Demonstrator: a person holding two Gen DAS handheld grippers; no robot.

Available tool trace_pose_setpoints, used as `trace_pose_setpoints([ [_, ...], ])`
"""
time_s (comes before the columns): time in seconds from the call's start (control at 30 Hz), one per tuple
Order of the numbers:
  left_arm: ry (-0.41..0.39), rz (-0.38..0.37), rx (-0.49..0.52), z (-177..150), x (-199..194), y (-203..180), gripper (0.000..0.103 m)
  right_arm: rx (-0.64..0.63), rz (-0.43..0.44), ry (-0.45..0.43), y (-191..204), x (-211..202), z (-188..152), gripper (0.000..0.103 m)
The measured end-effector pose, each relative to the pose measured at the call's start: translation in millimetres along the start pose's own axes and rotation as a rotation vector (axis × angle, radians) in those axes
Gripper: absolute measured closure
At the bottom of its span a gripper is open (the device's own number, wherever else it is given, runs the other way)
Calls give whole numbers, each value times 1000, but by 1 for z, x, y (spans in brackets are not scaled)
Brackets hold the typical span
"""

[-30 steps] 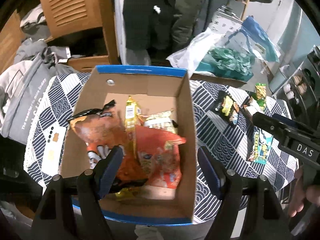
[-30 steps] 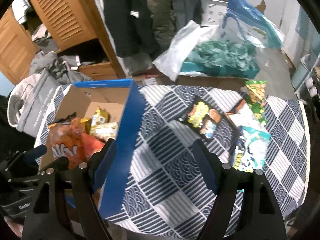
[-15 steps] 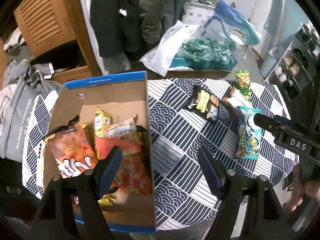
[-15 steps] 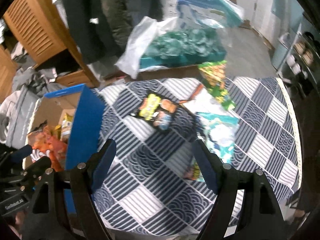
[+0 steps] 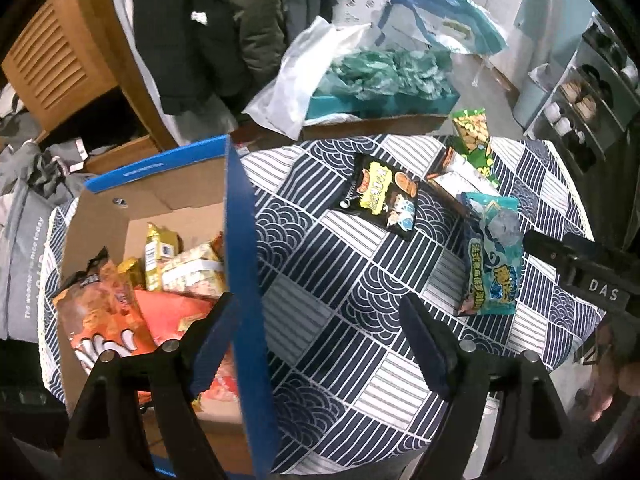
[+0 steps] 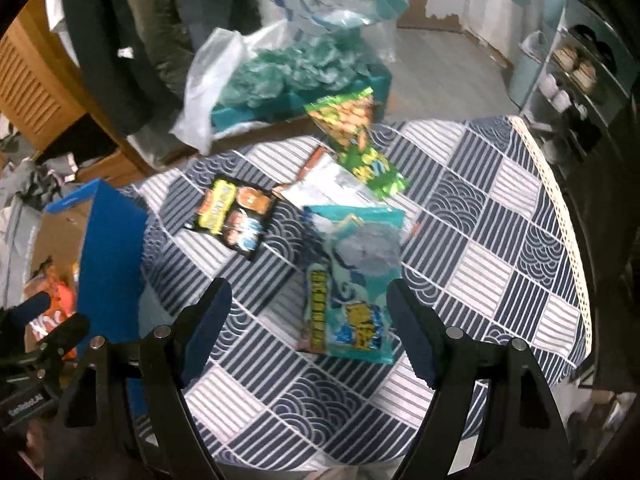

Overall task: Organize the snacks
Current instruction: 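Move both tools back over the remaining snacks on the table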

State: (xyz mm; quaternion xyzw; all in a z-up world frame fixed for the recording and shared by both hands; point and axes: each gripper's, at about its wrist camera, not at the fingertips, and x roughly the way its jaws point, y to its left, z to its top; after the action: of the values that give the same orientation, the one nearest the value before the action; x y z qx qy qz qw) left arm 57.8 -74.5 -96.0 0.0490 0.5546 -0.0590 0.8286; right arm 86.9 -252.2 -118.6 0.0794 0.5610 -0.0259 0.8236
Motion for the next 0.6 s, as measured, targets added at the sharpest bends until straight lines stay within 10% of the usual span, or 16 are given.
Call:
trace_pose_setpoints([
  [0.6, 92, -2, -27, 21, 73, -20, 20, 76, -67, 163, -32, 99, -2, 24],
])
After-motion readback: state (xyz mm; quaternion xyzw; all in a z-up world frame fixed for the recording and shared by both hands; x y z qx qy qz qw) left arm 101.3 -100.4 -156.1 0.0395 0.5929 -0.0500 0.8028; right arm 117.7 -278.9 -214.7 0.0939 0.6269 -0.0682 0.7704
